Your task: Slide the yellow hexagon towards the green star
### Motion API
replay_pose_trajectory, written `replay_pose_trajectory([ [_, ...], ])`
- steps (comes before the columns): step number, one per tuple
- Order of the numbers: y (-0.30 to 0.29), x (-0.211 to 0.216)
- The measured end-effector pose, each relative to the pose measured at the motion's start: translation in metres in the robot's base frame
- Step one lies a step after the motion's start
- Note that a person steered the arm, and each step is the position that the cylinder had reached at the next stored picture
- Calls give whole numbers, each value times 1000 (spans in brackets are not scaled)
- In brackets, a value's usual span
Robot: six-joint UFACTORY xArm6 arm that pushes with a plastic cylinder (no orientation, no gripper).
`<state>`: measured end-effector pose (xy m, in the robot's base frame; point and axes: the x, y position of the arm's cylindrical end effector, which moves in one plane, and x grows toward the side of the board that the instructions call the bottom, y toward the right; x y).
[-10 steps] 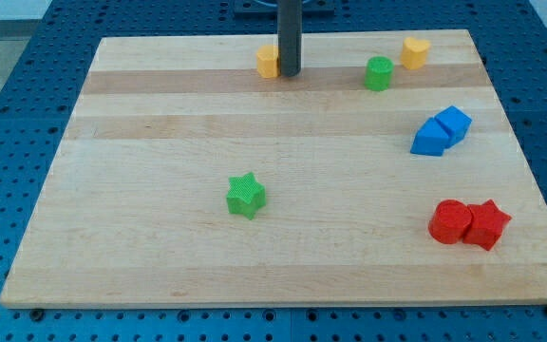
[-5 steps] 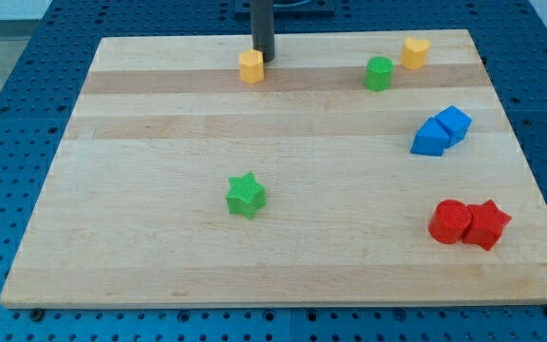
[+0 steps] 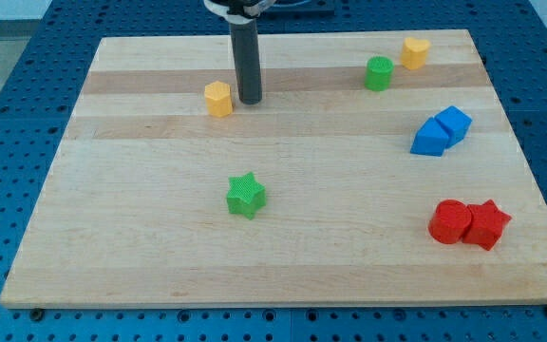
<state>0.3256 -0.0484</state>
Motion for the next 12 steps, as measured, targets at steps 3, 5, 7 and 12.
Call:
replay_pose_trajectory([
  [3,-46,0],
  [5,-61,39],
  [7,-76,82],
  [12,-73,119],
])
